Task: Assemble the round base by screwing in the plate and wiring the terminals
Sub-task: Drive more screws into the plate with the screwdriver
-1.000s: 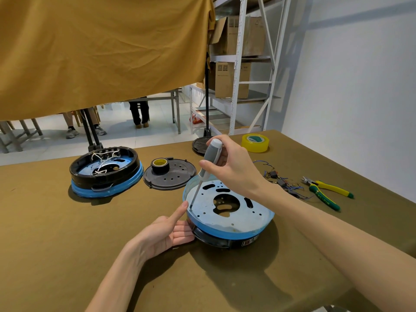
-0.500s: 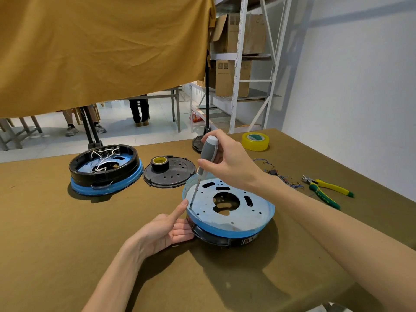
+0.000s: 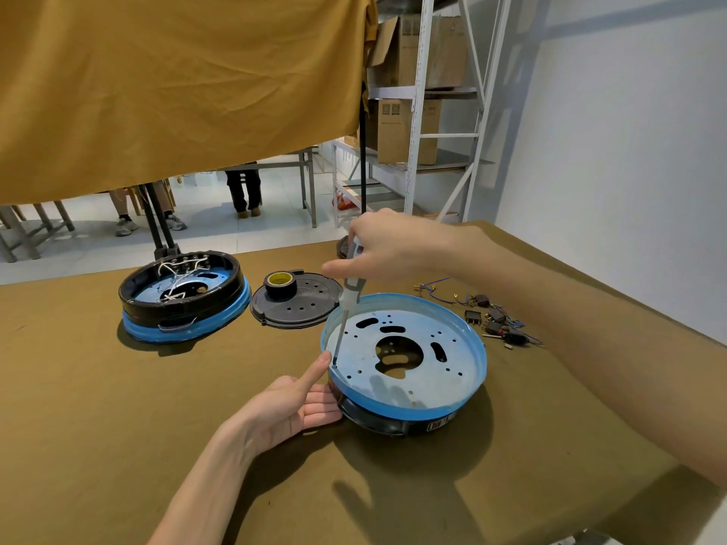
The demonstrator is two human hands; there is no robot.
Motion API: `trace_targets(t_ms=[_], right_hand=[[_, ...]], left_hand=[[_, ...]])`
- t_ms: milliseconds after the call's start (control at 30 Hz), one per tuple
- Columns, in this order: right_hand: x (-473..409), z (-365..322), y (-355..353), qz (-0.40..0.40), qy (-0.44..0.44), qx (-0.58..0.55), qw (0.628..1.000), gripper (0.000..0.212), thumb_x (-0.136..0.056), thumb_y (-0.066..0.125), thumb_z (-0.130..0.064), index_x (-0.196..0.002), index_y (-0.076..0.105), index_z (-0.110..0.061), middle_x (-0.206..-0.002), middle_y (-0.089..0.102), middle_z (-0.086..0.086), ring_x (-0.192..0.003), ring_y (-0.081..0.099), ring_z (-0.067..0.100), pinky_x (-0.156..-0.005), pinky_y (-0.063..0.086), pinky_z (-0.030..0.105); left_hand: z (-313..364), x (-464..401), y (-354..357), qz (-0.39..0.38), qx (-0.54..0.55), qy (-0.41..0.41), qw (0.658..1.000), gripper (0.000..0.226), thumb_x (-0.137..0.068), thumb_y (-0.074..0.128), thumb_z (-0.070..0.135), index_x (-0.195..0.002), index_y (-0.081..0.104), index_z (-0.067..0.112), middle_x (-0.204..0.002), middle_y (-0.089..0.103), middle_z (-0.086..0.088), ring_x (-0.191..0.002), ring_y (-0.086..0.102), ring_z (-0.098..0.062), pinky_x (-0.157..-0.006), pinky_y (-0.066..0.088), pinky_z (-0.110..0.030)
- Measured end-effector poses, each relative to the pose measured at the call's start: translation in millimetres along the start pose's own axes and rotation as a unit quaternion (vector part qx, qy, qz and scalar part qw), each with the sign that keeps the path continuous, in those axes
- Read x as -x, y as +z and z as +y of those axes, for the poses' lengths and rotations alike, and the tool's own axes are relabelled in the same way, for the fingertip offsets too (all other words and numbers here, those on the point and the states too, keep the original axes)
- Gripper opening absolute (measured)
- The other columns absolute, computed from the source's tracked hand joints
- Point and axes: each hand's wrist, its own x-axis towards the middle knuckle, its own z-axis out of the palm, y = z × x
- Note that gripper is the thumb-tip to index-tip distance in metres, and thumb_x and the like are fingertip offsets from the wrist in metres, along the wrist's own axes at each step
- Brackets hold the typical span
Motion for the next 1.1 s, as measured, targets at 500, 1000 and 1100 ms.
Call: trace_targets(t_ms=[500, 1000, 1100], right_hand=[[-16, -8, -6, -0.077, -0.040, -0.002, 0.996, 0.043, -0.100, 0.054, -0.051, -0.118, 0.057, -0.012, -0.079, 0.073, 0.004, -0.051, 0.069, 0.011, -0.044, 0.053, 0.027], [-12, -1, -6, -0.087, -0.024, -0.053, 0.995, 0.038, -0.100, 0.057, -0.048, -0.114, 0.053, -0.012, -0.078, 0.072, 0.007, -0.046, 0.068, 0.014, -0.039, 0.049, 0.022], [-12, 1, -11, -0.141, -0.037, -0.117, 0.982, 0.032, -0.096, 0.066, -0.025, -0.121, 0.049, -0.016, -0.084, 0.070, 0.007, -0.049, 0.068, 0.008, -0.043, 0.050, 0.021]], left_hand=[[0, 2, 3, 0.017, -0.008, 0.005, 1.000, 0.091, -0.062, 0.076, 0.064, -0.122, 0.062, -0.004, -0.106, 0.078, -0.020, -0.098, 0.077, -0.030, -0.078, 0.065, -0.036], [3, 9, 9, 0.026, -0.013, 0.007, 1.000, 0.089, -0.066, 0.073, 0.061, -0.122, 0.061, -0.007, -0.106, 0.077, -0.023, -0.098, 0.077, -0.032, -0.082, 0.064, -0.040], [4, 10, 10, 0.026, -0.019, 0.006, 0.999, 0.087, -0.069, 0.070, 0.060, -0.124, 0.061, -0.006, -0.107, 0.077, -0.022, -0.100, 0.077, -0.032, -0.088, 0.062, -0.043]])
